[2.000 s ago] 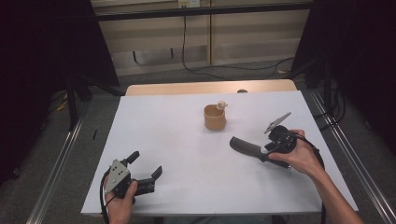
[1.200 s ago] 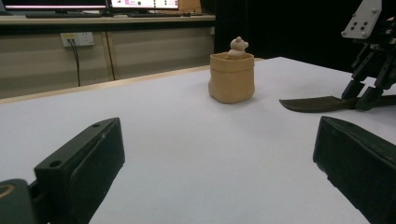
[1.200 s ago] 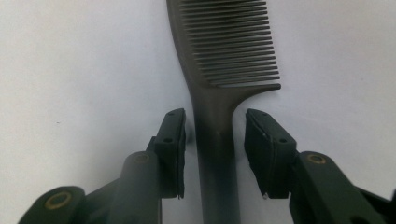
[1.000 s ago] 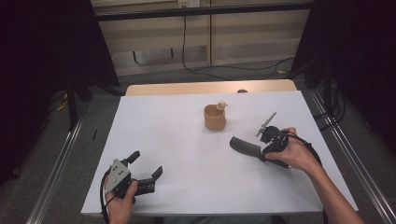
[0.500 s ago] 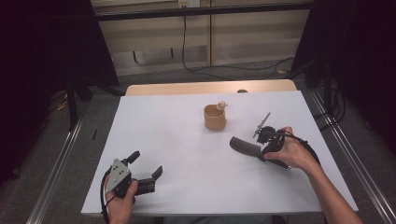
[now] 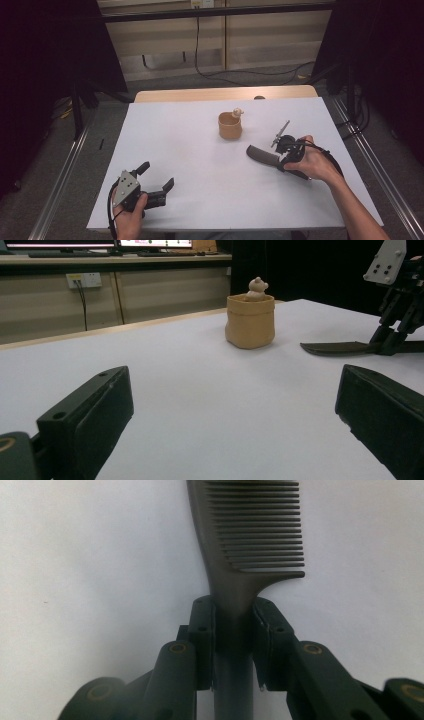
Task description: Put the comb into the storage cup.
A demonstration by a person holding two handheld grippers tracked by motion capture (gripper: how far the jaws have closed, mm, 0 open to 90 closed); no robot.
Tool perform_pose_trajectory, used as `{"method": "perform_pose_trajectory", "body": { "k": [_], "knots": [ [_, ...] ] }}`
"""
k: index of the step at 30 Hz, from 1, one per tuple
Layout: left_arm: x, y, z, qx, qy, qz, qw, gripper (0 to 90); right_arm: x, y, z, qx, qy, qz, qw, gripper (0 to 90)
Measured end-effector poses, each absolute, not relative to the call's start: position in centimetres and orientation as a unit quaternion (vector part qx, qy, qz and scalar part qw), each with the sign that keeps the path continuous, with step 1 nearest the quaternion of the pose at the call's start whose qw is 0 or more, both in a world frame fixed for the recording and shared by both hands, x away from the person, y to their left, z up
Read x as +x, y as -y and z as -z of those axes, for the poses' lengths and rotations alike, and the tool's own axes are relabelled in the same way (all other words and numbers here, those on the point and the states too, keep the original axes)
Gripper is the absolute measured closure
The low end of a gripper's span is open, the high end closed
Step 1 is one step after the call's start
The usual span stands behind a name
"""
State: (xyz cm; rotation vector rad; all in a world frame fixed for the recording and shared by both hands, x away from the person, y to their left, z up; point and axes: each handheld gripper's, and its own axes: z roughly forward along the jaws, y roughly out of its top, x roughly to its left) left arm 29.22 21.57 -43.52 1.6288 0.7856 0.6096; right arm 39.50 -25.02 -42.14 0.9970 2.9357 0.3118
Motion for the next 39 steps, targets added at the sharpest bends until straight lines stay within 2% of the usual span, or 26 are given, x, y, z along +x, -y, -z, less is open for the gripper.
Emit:
{"method": "perform_pose_trajectory", "body": {
  "k": [11, 39],
  "knots": [
    [29.2, -21.6, 43.5, 0.696, -0.336, -0.261, 0.578, 2.2, 39.2, 25.8, 41.8, 0.339, -0.931, -0.136, 0.005, 72.8],
    [29.1, -21.9, 43.5, 0.686, -0.344, -0.263, 0.585, 2.2, 37.1, 27.7, 40.2, 0.378, -0.891, -0.244, 0.051, 72.8]
  ]
}}
